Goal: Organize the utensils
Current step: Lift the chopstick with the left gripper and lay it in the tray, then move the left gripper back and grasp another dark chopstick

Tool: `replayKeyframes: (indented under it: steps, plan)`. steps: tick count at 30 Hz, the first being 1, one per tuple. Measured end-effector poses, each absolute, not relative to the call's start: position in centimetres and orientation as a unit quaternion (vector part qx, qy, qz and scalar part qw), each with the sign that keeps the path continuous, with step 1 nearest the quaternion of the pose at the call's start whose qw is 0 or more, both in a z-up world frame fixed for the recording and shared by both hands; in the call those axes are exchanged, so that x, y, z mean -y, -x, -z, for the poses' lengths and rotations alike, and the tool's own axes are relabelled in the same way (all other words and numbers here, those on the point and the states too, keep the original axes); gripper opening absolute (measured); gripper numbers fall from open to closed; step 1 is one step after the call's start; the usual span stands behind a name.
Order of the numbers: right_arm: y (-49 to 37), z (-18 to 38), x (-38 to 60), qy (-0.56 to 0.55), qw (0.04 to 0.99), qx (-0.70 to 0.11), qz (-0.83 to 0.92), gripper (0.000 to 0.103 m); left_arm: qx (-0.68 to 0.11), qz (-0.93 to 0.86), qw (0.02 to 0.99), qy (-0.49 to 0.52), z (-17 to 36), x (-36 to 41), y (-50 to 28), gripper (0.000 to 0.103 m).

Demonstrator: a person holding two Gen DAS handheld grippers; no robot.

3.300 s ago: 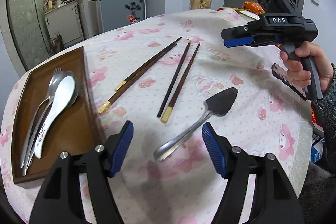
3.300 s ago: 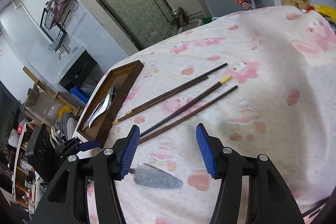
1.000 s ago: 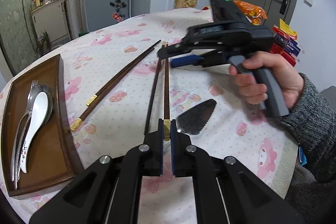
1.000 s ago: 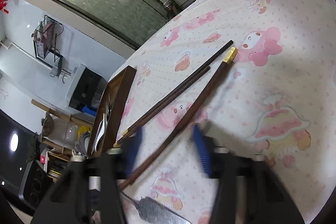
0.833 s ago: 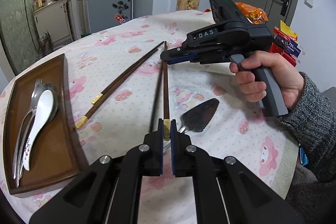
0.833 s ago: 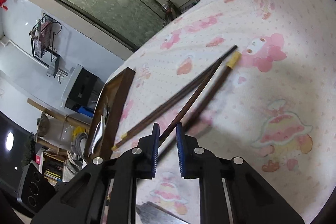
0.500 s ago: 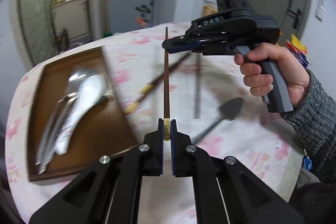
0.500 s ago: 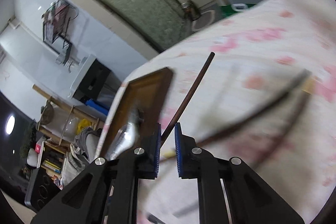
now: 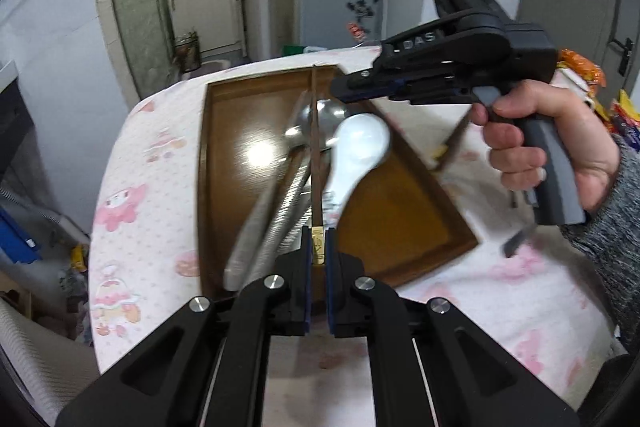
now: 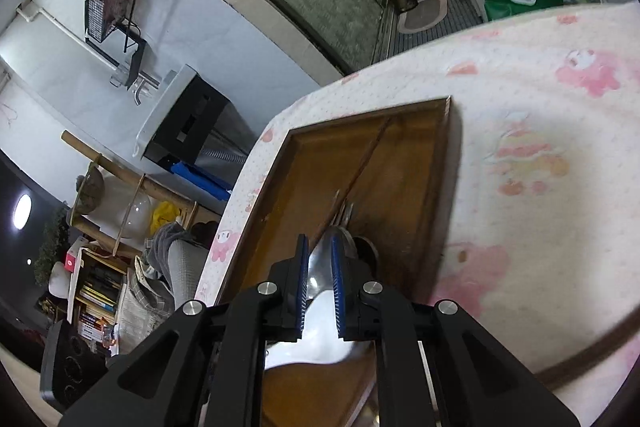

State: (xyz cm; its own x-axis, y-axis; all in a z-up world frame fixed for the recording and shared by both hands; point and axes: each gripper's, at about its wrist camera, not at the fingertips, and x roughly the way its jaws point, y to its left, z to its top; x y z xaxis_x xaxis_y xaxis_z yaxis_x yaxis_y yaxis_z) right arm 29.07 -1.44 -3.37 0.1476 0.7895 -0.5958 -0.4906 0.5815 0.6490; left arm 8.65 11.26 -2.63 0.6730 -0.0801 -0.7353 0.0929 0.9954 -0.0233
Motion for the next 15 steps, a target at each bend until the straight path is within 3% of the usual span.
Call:
replayKeyframes:
  steps: [5, 8, 10, 12, 15]
  plan:
    - [-28.4, 2.5, 1.6, -0.139, 0.750, -0.480, -0.433, 0.017, -0.408, 0.047, 0.912, -0.005, 3.2, -12.1, -8.7, 0.007]
    - [-28.1, 1.2, 2.7, -0.142, 0.755, -0.470, -0.436, 0.041, -0.405, 0.037, 0.913, -0.019, 3.2, -11.9, -8.6, 0.011]
    - [-27.7, 0.3, 4.0, -0.144, 0.760, -0.460, -0.436, 0.052, -0.395, 0.023, 0.917, -0.038, 3.1, -11.5, -8.5, 0.020]
    - [-27.2, -0.7, 6.1, -0.145, 0.764, -0.448, -0.441, 0.055, -0.385, 0.012, 0.921, -0.053, 2.9, -11.1, -8.2, 0.042]
    - [-26.6, -2.1, 9.5, -0.134, 0.781, -0.429, -0.434, 0.060, -0.371, 0.032, 0.927, -0.036, 2.0, -10.5, -7.5, 0.059]
